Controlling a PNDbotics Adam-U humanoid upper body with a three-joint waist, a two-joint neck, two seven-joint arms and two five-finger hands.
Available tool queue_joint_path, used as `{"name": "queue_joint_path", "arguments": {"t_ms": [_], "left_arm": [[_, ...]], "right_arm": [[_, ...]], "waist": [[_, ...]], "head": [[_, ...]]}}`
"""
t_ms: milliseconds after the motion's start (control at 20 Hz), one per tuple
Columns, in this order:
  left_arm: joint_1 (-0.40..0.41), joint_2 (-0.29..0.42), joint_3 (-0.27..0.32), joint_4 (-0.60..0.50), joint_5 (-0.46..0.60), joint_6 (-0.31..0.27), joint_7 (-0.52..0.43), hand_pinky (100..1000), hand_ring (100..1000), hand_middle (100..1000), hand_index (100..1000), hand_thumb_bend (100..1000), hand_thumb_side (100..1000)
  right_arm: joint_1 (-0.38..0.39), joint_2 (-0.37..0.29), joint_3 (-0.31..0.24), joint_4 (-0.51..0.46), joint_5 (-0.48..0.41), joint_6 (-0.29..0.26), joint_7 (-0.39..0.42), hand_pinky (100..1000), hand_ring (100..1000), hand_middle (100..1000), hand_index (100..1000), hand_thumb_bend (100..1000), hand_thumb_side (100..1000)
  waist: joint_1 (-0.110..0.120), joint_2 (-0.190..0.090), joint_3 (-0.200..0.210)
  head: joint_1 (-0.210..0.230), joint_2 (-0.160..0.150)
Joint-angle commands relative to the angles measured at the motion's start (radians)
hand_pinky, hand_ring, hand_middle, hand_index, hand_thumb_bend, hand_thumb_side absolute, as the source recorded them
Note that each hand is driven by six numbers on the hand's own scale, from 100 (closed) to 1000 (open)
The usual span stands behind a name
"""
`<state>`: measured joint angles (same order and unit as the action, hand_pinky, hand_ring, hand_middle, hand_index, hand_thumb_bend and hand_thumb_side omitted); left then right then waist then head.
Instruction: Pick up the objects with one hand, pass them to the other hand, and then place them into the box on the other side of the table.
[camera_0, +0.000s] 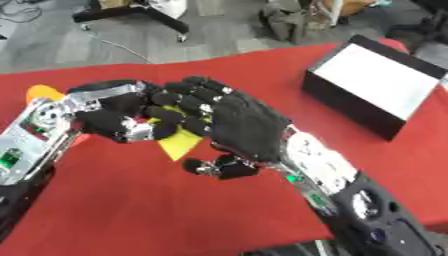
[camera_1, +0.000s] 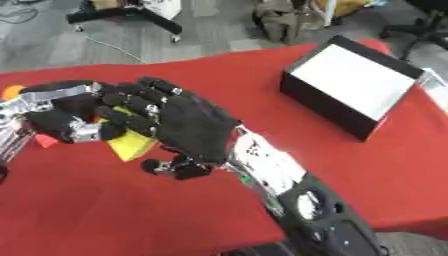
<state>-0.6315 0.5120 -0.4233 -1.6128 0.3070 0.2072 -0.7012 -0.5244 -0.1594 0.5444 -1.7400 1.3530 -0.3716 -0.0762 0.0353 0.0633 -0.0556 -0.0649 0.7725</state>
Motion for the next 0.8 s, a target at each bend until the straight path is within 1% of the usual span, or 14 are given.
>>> {"name": "queue_joint_path", "arguments": {"t_ms": [50,300,400,500,550,600,650,800], "left_arm": [[-0.013,0.022,0.029,-0.041,0.031,-0.001,-0.004,728,731,615,654,318,361],[-0.014,0.020,0.031,-0.047,0.042,0.005,-0.004,727,730,614,654,317,363],[-0.015,0.019,0.027,-0.050,0.044,0.008,-0.010,727,730,613,654,316,366],[-0.016,0.019,0.022,-0.053,0.043,0.010,-0.019,727,731,613,655,317,368],[-0.017,0.018,0.020,-0.054,0.043,0.011,-0.024,728,731,614,656,317,369],[-0.018,0.018,0.018,-0.055,0.041,0.011,-0.030,728,732,615,658,320,371],[-0.018,0.017,0.016,-0.056,0.040,0.011,-0.035,729,733,615,659,321,374],[-0.020,0.016,0.015,-0.060,0.036,0.007,-0.054,731,737,623,670,330,385]], "right_arm": [[0.007,-0.022,-0.029,0.043,0.035,0.044,-0.025,867,909,841,979,477,266],[0.011,-0.018,-0.025,0.062,0.047,0.056,-0.052,859,893,809,955,463,254],[0.010,-0.016,-0.024,0.065,0.046,0.055,-0.056,856,881,772,932,437,224],[0.009,-0.014,-0.025,0.067,0.042,0.055,-0.061,851,872,742,905,401,175],[0.008,-0.013,-0.024,0.068,0.038,0.055,-0.063,850,866,712,883,379,147],[0.008,-0.012,-0.024,0.069,0.031,0.054,-0.066,844,853,652,840,337,103],[0.007,-0.011,-0.024,0.069,0.023,0.055,-0.071,841,843,610,808,306,100],[0.005,-0.011,-0.024,0.065,-0.005,0.063,-0.099,826,793,443,641,118,100]], "waist": [[0.000,-0.013,-0.002],[0.001,-0.013,-0.002],[0.001,-0.013,-0.002],[0.001,-0.013,-0.002],[0.001,-0.013,-0.003],[0.001,-0.013,-0.003],[0.002,-0.013,-0.003],[0.002,-0.013,-0.003]], "head": [[-0.005,-0.002],[-0.006,-0.002],[-0.007,-0.002],[-0.007,-0.002],[-0.007,-0.002],[-0.007,-0.002],[-0.008,-0.002],[-0.008,-0.002]]}}
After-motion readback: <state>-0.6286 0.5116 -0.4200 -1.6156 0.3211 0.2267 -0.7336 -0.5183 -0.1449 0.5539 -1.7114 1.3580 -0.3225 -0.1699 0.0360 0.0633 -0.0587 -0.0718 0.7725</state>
